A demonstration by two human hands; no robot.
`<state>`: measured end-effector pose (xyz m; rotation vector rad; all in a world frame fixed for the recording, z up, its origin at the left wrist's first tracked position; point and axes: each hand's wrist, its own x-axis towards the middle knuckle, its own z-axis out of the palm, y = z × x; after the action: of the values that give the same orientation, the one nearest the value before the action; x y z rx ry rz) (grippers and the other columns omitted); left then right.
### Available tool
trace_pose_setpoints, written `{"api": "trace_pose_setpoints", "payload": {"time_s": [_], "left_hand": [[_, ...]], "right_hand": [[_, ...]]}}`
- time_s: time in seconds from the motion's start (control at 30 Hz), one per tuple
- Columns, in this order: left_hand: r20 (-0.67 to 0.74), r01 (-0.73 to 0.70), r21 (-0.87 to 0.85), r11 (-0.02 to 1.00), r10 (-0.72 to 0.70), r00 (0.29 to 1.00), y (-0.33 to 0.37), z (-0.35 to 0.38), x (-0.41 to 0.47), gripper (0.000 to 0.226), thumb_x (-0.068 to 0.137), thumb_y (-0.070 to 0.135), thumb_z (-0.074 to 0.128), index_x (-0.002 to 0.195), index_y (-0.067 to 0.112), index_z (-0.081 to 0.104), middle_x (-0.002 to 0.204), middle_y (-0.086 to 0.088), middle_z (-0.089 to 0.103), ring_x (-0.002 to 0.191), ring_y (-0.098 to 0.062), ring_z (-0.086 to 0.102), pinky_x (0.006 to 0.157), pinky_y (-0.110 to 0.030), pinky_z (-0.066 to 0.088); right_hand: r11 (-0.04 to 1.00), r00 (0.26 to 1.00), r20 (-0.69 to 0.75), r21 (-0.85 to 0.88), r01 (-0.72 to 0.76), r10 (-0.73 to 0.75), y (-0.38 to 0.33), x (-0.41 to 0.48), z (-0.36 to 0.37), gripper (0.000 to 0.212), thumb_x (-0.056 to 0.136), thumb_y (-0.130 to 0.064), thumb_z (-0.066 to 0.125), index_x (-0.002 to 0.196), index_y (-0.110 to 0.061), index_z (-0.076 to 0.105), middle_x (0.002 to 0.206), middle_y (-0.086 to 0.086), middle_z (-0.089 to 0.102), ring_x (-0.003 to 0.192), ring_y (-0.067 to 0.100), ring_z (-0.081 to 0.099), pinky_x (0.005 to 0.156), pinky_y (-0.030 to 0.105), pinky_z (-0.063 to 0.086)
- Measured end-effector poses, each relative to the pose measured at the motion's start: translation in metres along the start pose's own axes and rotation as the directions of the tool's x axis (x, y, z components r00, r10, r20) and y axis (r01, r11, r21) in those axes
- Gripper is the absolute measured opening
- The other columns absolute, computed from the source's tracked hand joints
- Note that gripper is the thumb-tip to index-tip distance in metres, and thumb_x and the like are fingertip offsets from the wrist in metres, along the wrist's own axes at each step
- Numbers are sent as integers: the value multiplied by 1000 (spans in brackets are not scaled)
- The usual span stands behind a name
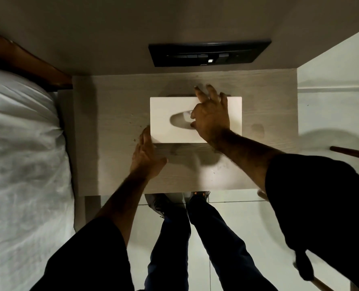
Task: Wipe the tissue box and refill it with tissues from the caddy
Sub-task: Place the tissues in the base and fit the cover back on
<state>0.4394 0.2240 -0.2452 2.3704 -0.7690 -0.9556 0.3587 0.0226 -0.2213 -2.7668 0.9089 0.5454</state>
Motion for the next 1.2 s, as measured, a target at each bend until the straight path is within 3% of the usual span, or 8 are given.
{"api": "trace_pose_setpoints", "payload": {"time_s": [0.3,0.7,0.87,1.2], "left_hand": [[95,75,6,997,-75,993,7,-6,0,120,64,17,87,156,19,9,157,-6,29,135,-31,42,103,-53,48],[145,99,-13,995,-96,985,5,-7,1,124,64,15,88,157,16,5,160,-7,24,144,-30,30,110,-55,41],[132,90,-39,995,-84,988,5,-7,1,124,63,16,89,156,16,7,158,-7,27,142,-29,32,109,-54,43],[173,109,-19,994,-105,979,6,-7,3,125,65,10,87,157,14,2,160,-8,21,145,-30,29,112,-52,41]], "right_hand": [[987,990,33,-76,142,-140,5,5,-3,20,92,-25,64,102,-12,75,163,8,22,149,34,16,116,55,21],[968,968,23,-5,249,-249,14,6,-7,27,92,-23,58,105,-10,77,163,4,22,148,29,20,120,44,16],[977,977,53,-37,209,-207,7,3,-4,33,87,-38,70,113,-16,74,167,1,4,152,33,5,120,57,6],[977,975,85,-30,209,-206,5,14,-7,22,88,-31,69,95,-12,77,165,1,16,149,30,18,117,49,21]]}}
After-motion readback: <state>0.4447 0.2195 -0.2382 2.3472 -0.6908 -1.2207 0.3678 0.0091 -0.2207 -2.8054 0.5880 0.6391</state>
